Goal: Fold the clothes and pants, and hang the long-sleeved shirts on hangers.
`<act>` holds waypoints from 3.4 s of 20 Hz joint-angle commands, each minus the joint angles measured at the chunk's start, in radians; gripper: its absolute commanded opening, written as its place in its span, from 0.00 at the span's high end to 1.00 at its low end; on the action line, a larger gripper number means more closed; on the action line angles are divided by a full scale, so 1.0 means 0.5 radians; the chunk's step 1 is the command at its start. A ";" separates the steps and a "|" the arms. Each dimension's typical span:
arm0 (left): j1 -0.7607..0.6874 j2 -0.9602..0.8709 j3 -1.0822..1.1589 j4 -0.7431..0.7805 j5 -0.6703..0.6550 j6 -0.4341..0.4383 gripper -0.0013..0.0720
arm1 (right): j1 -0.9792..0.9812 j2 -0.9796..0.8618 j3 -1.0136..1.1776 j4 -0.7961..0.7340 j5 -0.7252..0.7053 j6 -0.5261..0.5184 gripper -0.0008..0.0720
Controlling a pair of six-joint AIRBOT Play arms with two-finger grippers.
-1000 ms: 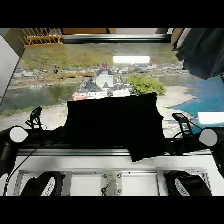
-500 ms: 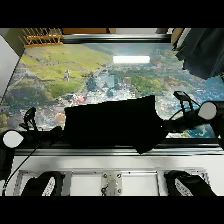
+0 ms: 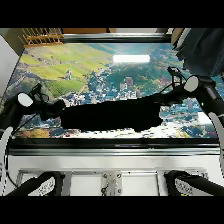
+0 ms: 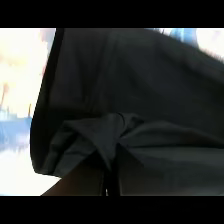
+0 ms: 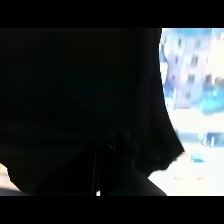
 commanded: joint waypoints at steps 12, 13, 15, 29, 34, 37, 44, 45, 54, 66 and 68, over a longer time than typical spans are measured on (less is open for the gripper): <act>-0.124 -0.869 0.717 0.008 0.017 0.021 0.97 | 0.004 -0.459 0.071 0.132 -0.783 0.085 0.96; -0.132 -0.893 0.746 0.008 0.018 0.021 0.96 | 0.003 -0.477 0.071 0.183 -0.797 0.085 0.95; -0.131 -0.907 0.805 0.005 0.020 0.021 0.34 | 0.001 -0.486 0.071 0.277 -0.832 0.082 0.29; -0.366 -0.304 0.340 0.016 0.179 0.124 0.97 | -0.820 -0.488 -0.201 1.068 0.100 -1.024 0.00; -0.336 -0.281 0.319 0.024 0.175 0.124 0.97 | -0.782 -0.668 -0.240 1.284 0.097 -1.137 0.00; -0.132 -0.282 0.392 0.021 0.169 0.124 0.89 | -0.783 -0.685 -0.239 1.345 0.093 -1.138 0.00; 0.192 -0.282 0.687 0.017 0.073 0.125 0.04 | -0.787 -0.684 -0.239 1.347 0.094 -1.192 0.00; 0.182 -0.281 0.723 0.015 0.041 0.126 0.04 | -0.787 -0.684 -0.239 1.347 0.094 -1.237 0.00; -0.315 -0.281 0.761 0.021 0.145 0.164 0.04 | -0.777 -0.700 -0.239 1.346 0.074 -1.369 0.00; -0.682 -0.282 0.761 0.021 0.191 0.163 0.04 | -0.474 -0.848 -0.239 1.456 0.002 -1.369 0.00; -0.698 -0.282 0.761 0.019 0.190 0.163 0.04 | -0.439 -0.856 -0.239 1.484 -0.031 -1.368 0.00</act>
